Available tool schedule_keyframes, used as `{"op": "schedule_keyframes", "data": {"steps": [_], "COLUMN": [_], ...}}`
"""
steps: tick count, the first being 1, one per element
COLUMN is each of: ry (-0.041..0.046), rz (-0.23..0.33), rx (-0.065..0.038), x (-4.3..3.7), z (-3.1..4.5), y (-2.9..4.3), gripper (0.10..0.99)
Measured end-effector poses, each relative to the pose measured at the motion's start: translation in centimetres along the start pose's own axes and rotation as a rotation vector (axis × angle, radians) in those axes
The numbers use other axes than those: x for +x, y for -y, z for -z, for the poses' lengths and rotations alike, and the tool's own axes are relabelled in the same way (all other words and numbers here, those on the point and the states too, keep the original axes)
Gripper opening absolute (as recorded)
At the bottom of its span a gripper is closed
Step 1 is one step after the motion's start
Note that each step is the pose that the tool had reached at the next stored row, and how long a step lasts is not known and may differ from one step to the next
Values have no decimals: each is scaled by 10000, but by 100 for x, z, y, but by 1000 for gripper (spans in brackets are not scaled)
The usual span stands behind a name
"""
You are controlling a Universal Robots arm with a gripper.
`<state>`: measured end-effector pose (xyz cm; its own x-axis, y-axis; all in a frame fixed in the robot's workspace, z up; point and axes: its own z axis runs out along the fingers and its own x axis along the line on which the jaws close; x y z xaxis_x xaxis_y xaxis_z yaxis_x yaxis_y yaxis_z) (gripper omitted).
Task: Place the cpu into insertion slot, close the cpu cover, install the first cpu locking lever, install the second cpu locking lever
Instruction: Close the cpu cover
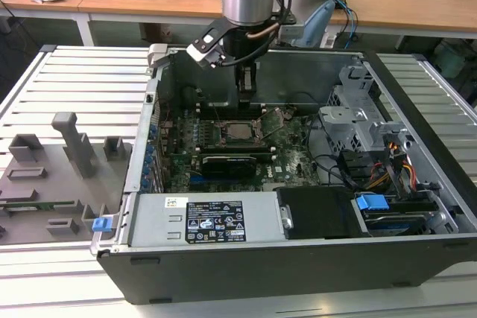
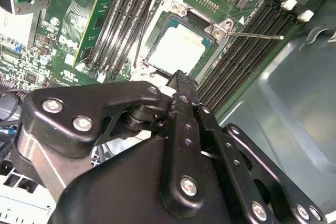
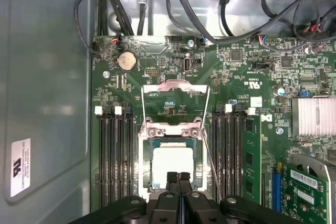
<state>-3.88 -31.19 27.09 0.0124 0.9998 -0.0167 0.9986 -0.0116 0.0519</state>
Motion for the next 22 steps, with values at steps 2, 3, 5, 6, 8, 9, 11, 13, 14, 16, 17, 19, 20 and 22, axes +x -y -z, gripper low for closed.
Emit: {"op": "schedule_keyframes", "data": {"steps": [2, 3, 5, 6, 8, 9, 11, 13, 14, 16, 17, 19, 20, 22], "ry": [1, 1, 3, 2, 2, 3, 3, 4, 5, 7, 5, 5, 4, 4], "rz": [1, 1, 1, 1, 1, 1, -1, 0, 2, 1, 0, 2, 1, 0], "rx": [0, 0, 0, 0, -1, -1, -1, 0, 0, 1, 0, 0, 0, 0], "x": [1, 2, 4, 5, 5, 6, 6, 6, 6, 6, 6, 7, 7, 8], "z": [29, 42, 76, 88, 107, 107, 107, 107, 108, 107, 105, 103, 102, 102], "y": [-2, -2, -4, -5, -6, -6, -6, -7, -10, -30, -56, -97, -106, -120], "gripper": [106, 106, 106, 106, 106, 106, 106, 106, 106, 106, 106, 106, 106, 106]}}
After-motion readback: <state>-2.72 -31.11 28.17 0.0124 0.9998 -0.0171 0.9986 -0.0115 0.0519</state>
